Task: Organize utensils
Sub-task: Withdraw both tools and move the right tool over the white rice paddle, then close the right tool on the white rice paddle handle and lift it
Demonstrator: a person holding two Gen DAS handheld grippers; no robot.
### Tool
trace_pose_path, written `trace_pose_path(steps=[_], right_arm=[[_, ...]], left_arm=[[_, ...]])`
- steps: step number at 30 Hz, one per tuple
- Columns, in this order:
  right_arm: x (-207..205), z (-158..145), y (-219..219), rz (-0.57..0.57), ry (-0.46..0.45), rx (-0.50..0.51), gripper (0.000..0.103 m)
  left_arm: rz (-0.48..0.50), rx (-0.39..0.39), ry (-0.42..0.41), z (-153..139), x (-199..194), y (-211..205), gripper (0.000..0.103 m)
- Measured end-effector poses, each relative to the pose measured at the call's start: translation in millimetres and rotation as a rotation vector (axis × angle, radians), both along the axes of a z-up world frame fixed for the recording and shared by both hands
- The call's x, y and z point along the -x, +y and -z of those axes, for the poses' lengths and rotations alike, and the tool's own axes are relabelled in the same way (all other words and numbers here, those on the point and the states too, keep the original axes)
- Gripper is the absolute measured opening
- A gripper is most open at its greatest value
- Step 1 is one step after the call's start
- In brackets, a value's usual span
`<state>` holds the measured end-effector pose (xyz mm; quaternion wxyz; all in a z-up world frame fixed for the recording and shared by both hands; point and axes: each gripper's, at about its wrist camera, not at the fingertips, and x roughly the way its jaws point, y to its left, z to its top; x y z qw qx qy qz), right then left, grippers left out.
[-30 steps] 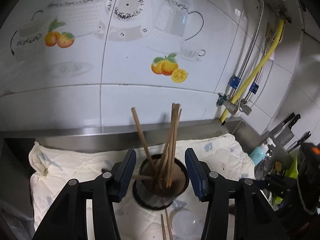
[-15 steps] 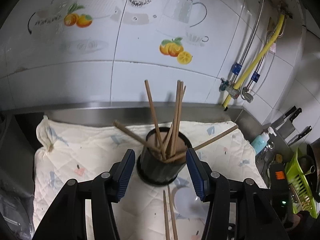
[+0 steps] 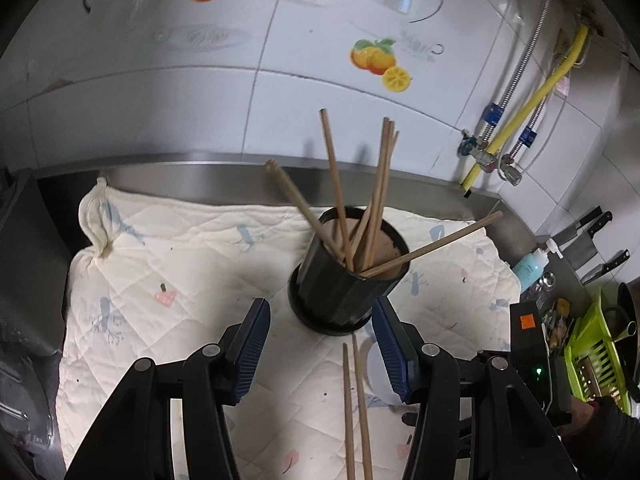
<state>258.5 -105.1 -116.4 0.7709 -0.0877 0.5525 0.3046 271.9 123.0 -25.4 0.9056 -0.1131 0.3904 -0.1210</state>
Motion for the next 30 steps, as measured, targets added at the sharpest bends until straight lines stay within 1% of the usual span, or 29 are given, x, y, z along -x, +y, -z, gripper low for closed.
trace_pose_path(steps=[2, 4, 12, 16, 21, 30], right_arm=[[-2.6, 2.0, 2.2, -0.013, 0.015, -0.004, 0.082], [-4.4, 1.8, 4.7, -0.021, 0.009, 0.003, 0.084], [-10.8, -0.4, 6.1, -0.037, 0.003, 0.033, 0.084], [-14.4, 1.6, 2.7, -0.032, 0.015, 0.023, 0.085], [-14.6, 3.4, 5.9, -0.064, 0.019, 0.010, 0.085], [-21.6, 12.3, 14.2, -0.093, 0.039, 0.051, 0.086]], left_arm=[[-0.007, 0.006, 0.009, 3.4, -1.3, 3.4, 0.057], [-0.012, 0.007, 0.012, 5.5, -1.8, 5.8, 0.057], [-0.022, 0.008, 0.021, 10.6, -4.8, 11.7, 0.057], [-0.025, 0.012, 0.031, 15.3, -7.7, 13.2, 0.057], [-0.025, 0.012, 0.037, 18.7, -9.7, 12.0, 0.057], [-0.021, 0.011, 0.048, 24.1, -12.5, 12.0, 0.057]])
